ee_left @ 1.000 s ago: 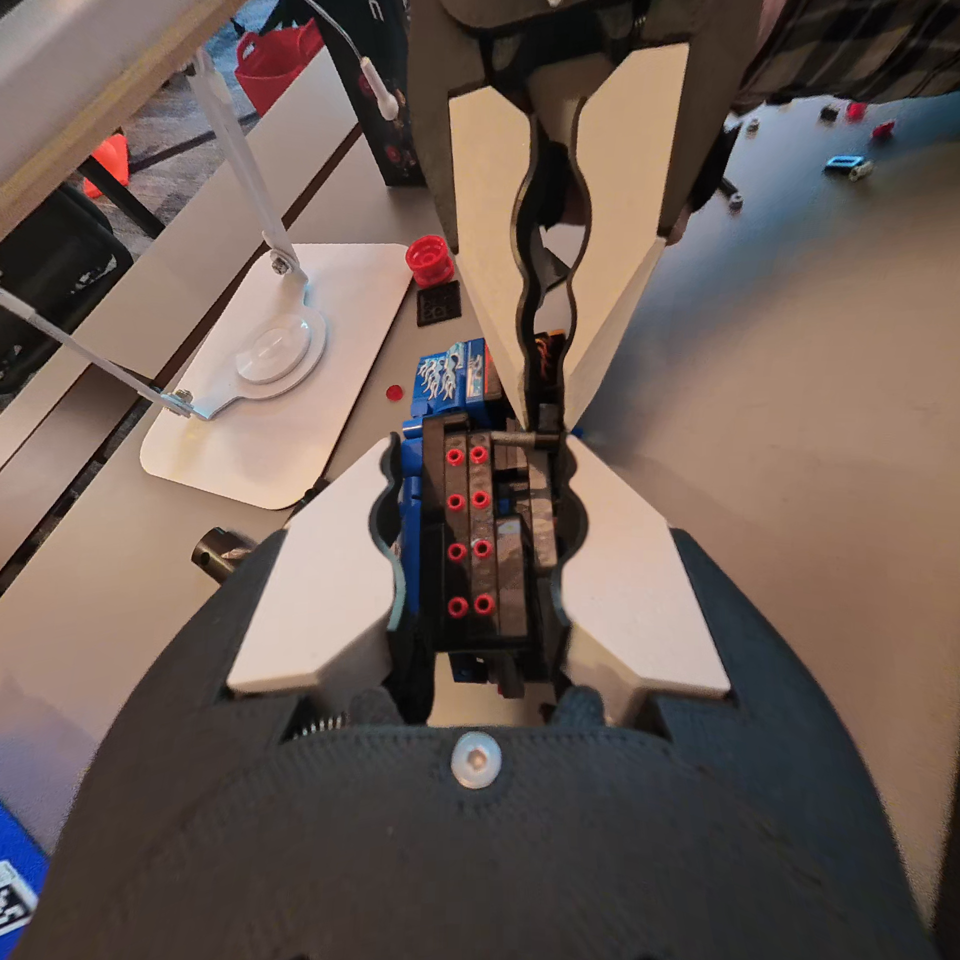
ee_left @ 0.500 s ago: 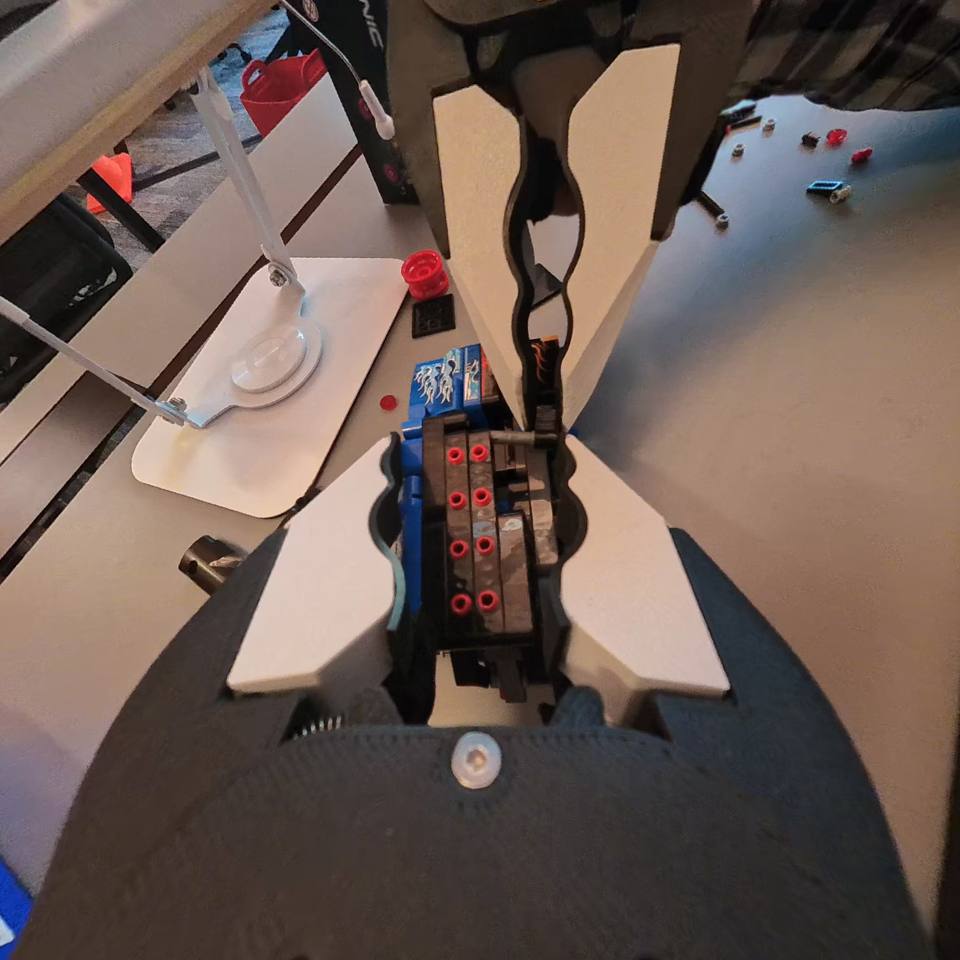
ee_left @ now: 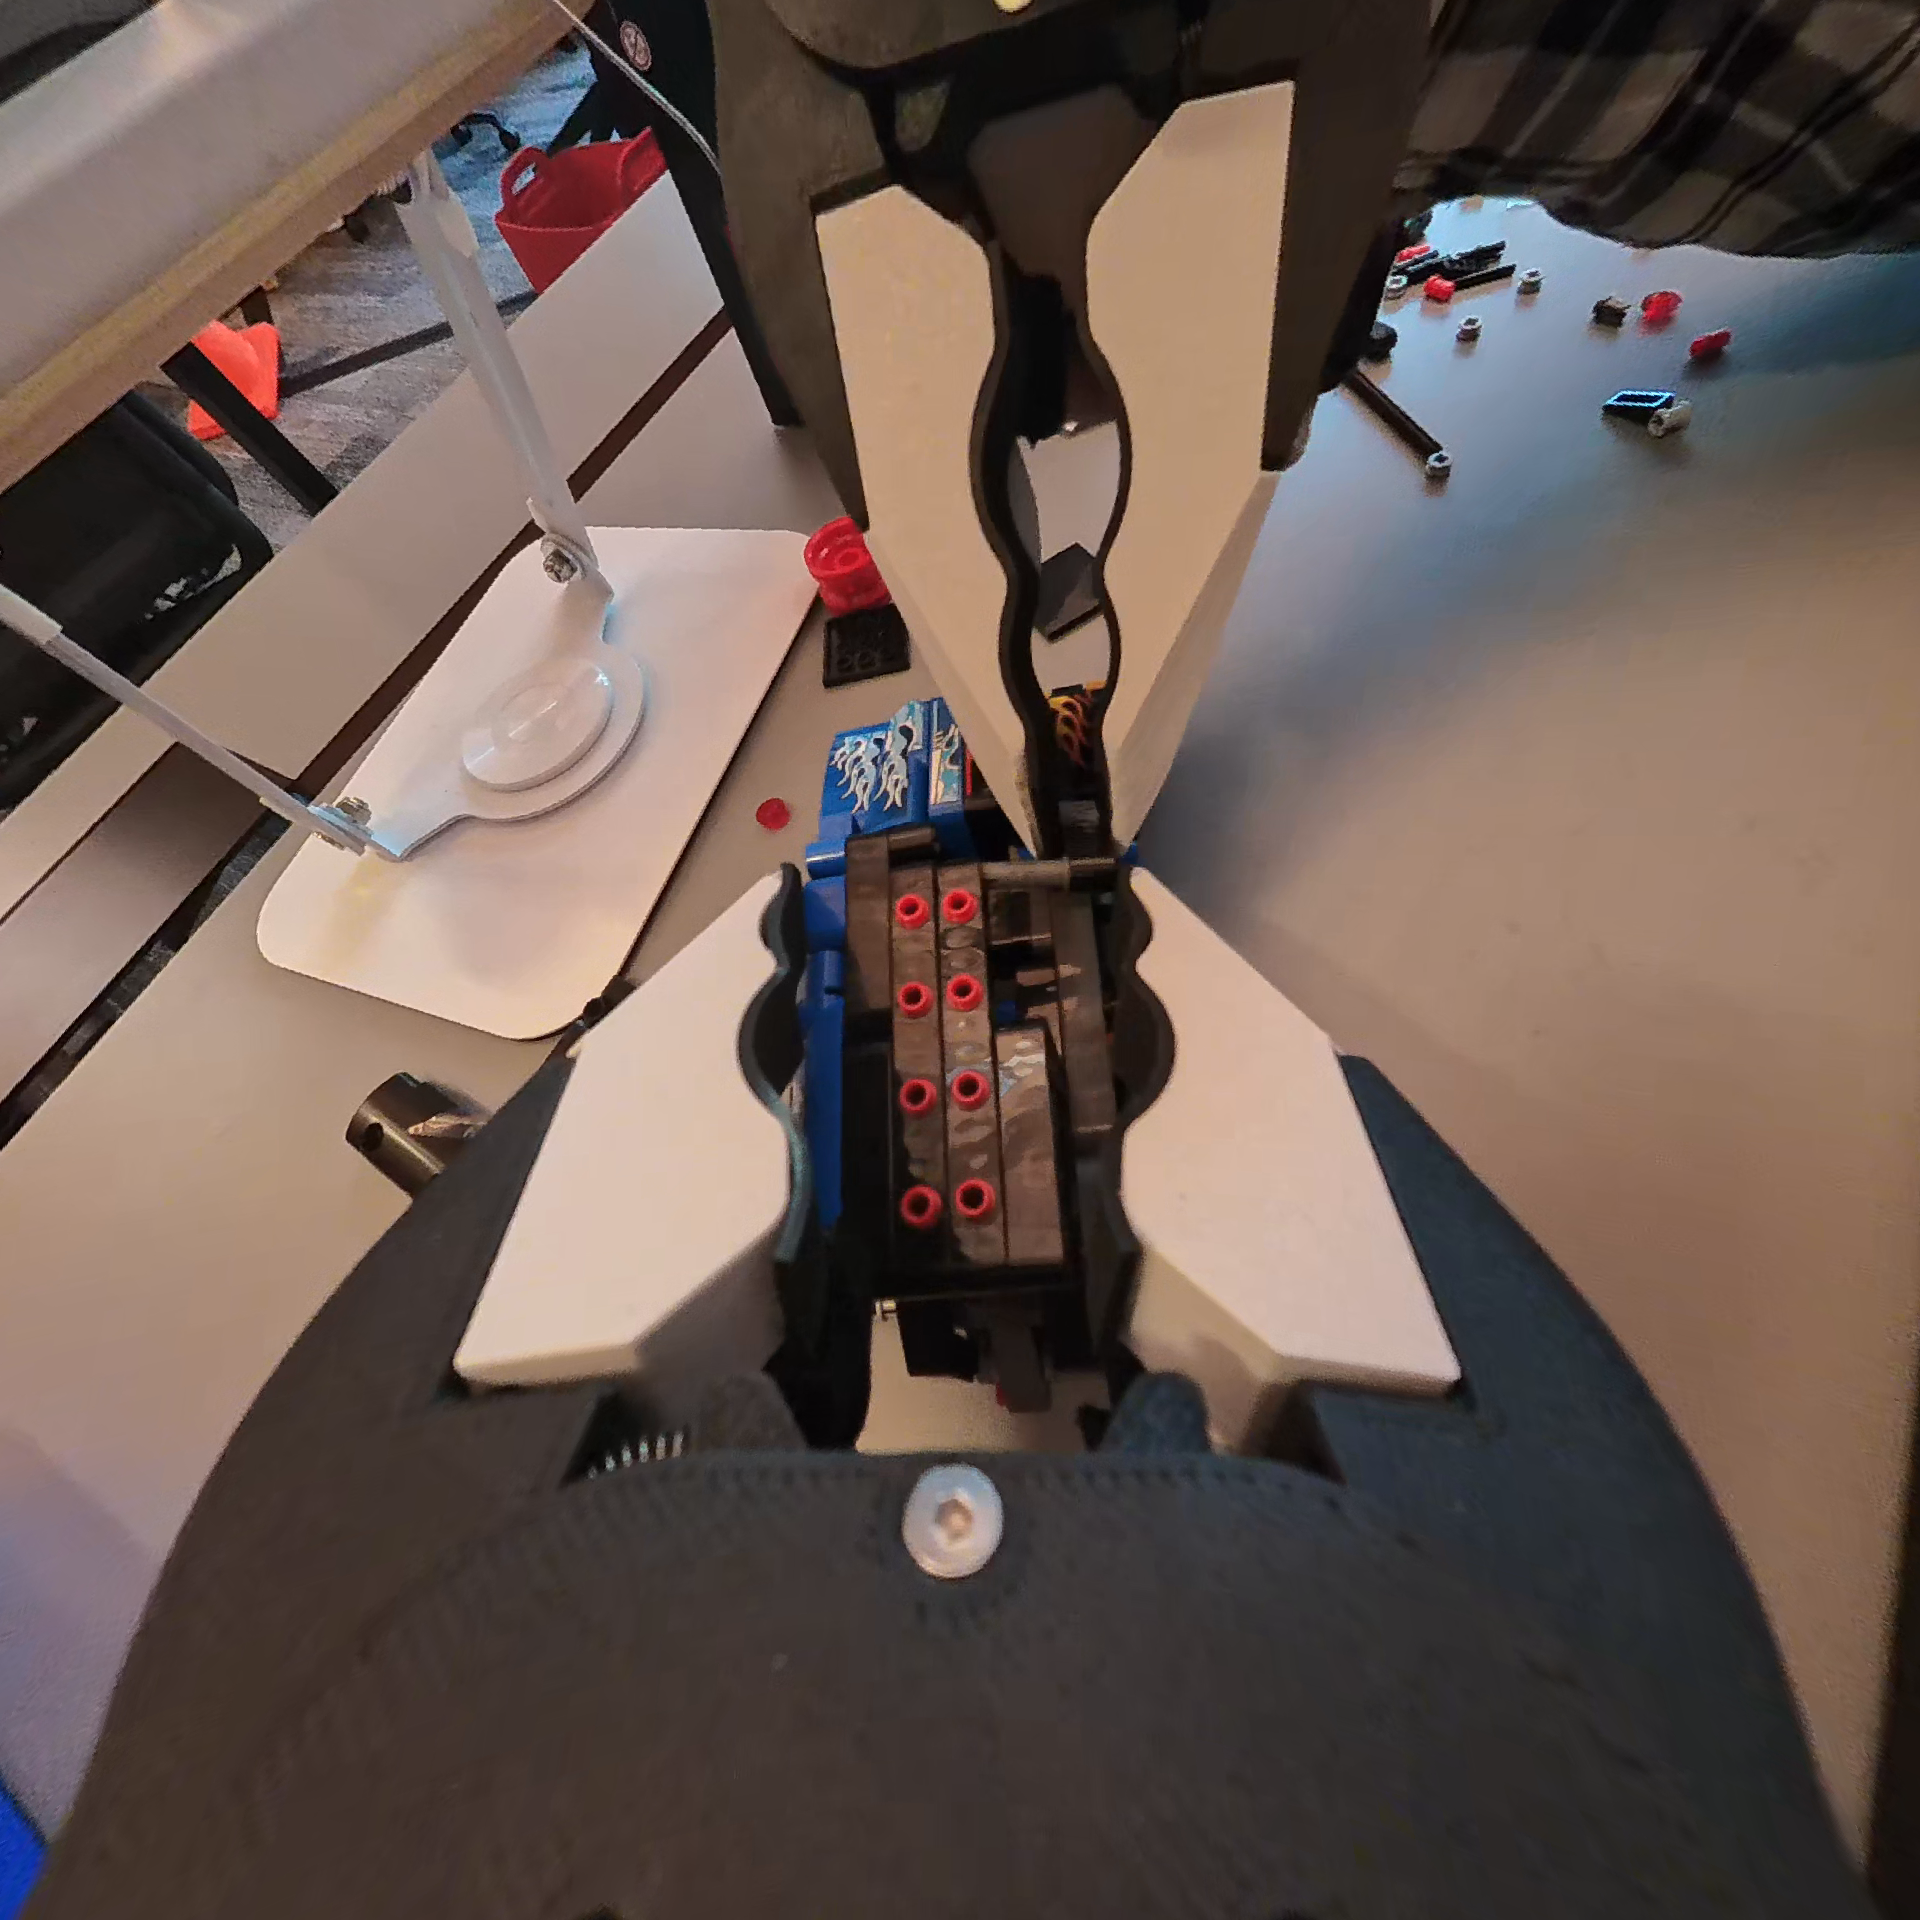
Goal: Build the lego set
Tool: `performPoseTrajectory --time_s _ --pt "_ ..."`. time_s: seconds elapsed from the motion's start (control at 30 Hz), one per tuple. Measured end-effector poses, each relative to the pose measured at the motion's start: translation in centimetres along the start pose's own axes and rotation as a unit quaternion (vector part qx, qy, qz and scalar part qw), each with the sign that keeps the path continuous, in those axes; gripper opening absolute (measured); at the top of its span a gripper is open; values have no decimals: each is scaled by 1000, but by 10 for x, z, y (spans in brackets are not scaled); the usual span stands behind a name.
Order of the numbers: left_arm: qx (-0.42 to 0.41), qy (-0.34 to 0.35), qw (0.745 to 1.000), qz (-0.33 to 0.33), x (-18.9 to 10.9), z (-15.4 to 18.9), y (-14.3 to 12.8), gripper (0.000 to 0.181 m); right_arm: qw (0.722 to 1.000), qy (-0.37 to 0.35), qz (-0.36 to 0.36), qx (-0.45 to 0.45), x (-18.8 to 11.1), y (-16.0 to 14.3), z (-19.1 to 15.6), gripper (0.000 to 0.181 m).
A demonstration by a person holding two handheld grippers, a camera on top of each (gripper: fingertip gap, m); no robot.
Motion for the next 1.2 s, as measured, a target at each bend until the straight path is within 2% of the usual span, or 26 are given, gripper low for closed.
performPoseTrajectory --time_s 0.6,1.2 --pt "-3 10 1000 16 -2 0 0 57 1000 6 16 15 1 2 -2 6" --pt "-8 10 1000 28 -3 -1 0 57 999 -7 17 -30 1 2 -4 7"
Point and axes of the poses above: each gripper's, where its closed fingertips meet, x out along the fingers, y out of its top, z = x × y across the jaws, the point moved 1 cm from there along -x, back along the fingers, and after that the axes turned 13 degrees about z, right-handed, at the moved point
